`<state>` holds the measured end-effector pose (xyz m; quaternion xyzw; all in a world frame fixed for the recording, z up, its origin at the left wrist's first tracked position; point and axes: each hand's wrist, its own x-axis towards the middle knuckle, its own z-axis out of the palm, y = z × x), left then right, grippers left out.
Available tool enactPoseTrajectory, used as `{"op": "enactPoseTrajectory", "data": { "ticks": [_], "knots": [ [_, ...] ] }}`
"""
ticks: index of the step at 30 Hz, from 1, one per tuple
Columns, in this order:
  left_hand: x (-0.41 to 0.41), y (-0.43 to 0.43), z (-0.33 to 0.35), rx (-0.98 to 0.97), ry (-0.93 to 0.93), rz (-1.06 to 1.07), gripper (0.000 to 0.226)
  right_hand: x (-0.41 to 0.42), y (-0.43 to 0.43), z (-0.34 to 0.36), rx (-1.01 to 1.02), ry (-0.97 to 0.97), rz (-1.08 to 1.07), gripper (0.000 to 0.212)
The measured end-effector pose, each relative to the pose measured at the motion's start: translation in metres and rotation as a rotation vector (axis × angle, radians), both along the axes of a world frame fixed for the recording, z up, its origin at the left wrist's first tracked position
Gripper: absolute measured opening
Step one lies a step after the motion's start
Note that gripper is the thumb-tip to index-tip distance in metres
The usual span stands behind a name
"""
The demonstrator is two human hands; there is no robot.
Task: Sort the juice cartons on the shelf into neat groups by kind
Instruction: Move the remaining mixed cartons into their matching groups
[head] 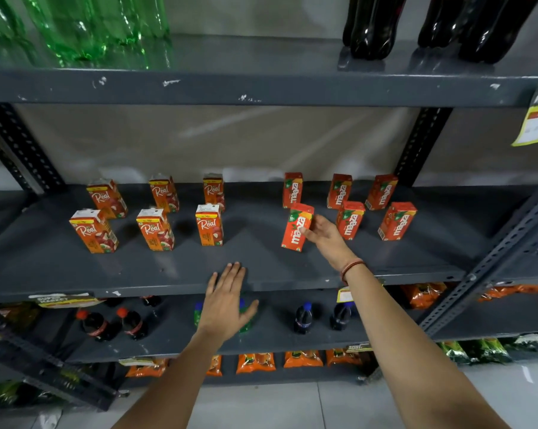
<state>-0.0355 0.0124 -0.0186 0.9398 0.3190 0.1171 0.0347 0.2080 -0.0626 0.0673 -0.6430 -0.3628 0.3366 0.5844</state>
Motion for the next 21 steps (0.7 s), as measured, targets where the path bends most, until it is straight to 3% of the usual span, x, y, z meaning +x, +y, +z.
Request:
{"op": "enactPoseTrajectory", "data": {
  "ticks": [8, 21],
  "knots": [
    [0.011, -0.002, -0.004, 0.039, -0.033, -0.033, 0.074, 0.029, 0.014, -0.004, -0.171, -0.198, -0.02, 0.051],
    [0.013, -0.003, -0.008, 0.068, -0.057, -0.017, 0.076, 0.041, 0.022, -0.014, -0.22, -0.204, 0.025, 0.057]
  ]
}}
